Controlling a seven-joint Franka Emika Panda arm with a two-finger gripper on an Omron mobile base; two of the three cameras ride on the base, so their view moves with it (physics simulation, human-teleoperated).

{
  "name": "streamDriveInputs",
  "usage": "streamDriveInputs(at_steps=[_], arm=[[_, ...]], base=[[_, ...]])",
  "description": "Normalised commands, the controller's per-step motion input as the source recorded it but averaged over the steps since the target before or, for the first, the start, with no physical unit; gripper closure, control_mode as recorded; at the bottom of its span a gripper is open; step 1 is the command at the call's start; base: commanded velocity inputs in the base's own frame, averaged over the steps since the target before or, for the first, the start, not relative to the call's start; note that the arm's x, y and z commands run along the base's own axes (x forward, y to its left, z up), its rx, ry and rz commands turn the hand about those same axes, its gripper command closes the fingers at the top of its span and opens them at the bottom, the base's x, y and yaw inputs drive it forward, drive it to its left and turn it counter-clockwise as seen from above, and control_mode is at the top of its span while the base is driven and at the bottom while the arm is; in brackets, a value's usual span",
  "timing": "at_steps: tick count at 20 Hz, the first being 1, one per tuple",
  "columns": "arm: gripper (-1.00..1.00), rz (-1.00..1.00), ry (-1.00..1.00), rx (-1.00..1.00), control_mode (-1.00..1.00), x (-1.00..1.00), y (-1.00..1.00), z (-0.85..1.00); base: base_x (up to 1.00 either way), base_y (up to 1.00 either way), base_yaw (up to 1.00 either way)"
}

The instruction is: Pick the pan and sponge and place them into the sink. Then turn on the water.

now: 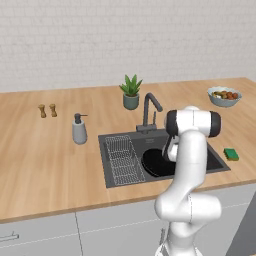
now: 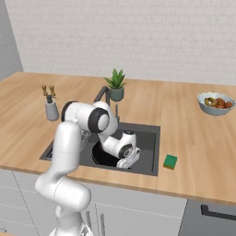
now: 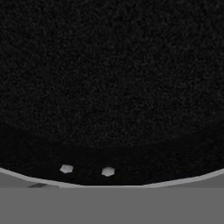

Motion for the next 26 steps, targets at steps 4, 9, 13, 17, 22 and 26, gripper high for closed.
streamDriveInputs(at_steps=[4, 9, 13, 17, 22, 26], arm=[[1.00, 0.00, -0.03, 0.07, -1.00, 0.25, 0.00, -0.44], [-1.00, 0.00, -0.05, 0.08, -1.00, 0.26, 0.02, -0.38], [-1.00, 0.00, -0.02, 0.09, -1.00, 0.29, 0.02, -0.37], [-1.00, 0.00, -0.03, 0.15, -1.00, 0.28, 0.02, -0.38], [-1.00, 0.00, -0.02, 0.20, -1.00, 0.44, 0.06, -0.50], [-1.00, -0.02, -0.02, 0.20, -1.00, 0.31, 0.01, -0.11]], base=[[0.00, 0.00, 0.00], [0.00, 0.00, 0.00], [0.00, 0.00, 0.00], [0.00, 0.00, 0.00], [0.00, 0.00, 0.00], [0.00, 0.00, 0.00]])
